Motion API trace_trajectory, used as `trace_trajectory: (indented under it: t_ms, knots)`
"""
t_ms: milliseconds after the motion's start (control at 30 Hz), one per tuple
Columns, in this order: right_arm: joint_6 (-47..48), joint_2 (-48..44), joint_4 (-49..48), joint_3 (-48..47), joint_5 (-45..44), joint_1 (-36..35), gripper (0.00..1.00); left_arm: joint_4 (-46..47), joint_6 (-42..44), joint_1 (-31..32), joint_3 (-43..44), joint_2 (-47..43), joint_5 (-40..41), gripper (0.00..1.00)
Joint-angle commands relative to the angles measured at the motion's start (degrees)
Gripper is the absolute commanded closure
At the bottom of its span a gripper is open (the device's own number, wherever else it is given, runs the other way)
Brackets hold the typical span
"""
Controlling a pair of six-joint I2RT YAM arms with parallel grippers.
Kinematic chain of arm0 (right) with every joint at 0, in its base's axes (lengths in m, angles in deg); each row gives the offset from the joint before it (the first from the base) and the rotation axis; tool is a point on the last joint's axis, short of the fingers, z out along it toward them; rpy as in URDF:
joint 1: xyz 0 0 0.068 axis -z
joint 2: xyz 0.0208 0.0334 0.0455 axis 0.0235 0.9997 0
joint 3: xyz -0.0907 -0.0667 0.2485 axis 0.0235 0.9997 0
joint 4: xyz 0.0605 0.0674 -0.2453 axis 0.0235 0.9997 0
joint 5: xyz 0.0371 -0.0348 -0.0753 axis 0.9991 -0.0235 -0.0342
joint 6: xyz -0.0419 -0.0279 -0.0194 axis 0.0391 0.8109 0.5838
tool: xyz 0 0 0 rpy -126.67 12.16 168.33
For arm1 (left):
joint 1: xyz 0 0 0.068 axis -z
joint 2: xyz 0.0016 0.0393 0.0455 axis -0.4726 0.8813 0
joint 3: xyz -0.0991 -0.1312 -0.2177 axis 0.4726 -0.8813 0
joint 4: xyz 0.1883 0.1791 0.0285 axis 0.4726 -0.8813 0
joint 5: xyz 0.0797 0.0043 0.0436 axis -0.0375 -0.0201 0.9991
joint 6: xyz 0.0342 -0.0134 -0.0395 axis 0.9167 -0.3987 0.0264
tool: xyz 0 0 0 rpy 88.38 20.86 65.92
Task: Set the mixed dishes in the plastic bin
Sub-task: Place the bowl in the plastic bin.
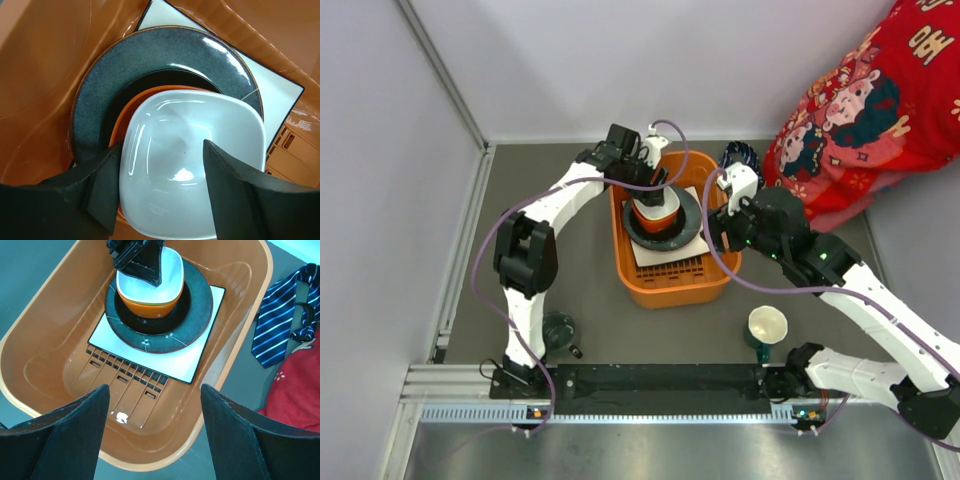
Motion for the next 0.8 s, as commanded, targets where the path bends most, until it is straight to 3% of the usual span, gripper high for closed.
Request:
trace_trajectory:
  t_ms: [0,767]
  knots:
    - [-0.54,-1.15,-2.21,-0.13,0.16,0.56,0.27,1.22,-0.5,-0.14,0.23,-3.74,-0.07,0.33]
    - [-0.72,-0.98,-2.74,0.39,1.12,0.65,0.27,-1.07,-0.59,-0.23,3.84,-6.99,0.45,0.32]
